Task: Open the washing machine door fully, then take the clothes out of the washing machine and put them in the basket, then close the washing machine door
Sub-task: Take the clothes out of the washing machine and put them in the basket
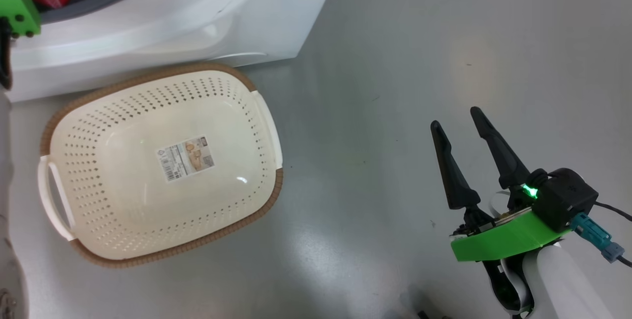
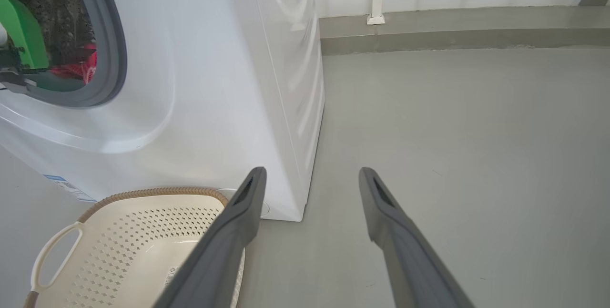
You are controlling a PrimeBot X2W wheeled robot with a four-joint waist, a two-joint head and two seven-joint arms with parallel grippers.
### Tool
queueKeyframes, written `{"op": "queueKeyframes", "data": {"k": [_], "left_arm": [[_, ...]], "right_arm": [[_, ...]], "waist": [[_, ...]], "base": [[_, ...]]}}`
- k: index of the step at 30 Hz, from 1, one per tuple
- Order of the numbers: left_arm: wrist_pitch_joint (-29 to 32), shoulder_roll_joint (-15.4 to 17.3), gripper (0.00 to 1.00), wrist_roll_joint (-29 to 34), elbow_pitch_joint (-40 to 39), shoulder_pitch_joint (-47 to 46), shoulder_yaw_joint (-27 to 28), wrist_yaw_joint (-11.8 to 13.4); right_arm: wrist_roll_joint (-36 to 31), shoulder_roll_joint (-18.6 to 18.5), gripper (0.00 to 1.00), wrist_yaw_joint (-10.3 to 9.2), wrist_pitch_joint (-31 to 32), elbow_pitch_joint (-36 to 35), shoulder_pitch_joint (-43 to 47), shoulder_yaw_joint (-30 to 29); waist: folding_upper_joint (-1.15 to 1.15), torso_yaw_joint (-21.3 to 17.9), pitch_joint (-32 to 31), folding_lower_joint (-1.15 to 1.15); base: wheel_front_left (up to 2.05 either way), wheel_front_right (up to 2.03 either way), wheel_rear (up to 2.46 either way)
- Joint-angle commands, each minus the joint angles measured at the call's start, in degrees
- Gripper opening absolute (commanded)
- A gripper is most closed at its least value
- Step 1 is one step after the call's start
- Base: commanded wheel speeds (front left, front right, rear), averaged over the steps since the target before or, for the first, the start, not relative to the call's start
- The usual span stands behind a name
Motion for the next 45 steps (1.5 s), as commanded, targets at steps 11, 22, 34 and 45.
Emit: {"op": "queueKeyframes", "data": {"k": [11, 22, 34, 45], "left_arm": [[6.8, 6.2, 1.00, 5.2, 0.9, -1.9, -5.3, 4.1], [11.5, 7.4, 0.00, 7.3, 1.4, -1.3, -8.8, 4.5], [3.5, 6.5, 0.00, 2.4, 0.5, -1.7, -6.2, 3.8], [-8.8, 4.5, 0.00, -4.9, -1.2, 1.2, -1.7, -1.2]], "right_arm": [[1.7, -0.2, 1.00, 0.36, -0.4, -0.8, 1.8, 2.7], [2.2, 0.1, 1.00, 0.36, -0.4, -0.5, 2.0, 3.2], [1.9, 0.3, 1.00, 0.36, -0.4, -0.6, 1.6, 2.6], [1.2, 0.3, 1.00, 0.36, -0.4, 0.3, 0.6, 2.3]], "waist": [[0.00, -2.5, 0.7, 0.00], [0.00, -3.4, 0.3, 0.00], [0.00, -2.4, 0.6, 0.00], [0.00, 0.7, -0.9, 0.00]], "base": [[0.00, 0.00, 0.00], [0.00, 0.00, 0.00], [0.00, 0.00, 0.00], [0.00, 0.00, 0.00]]}}
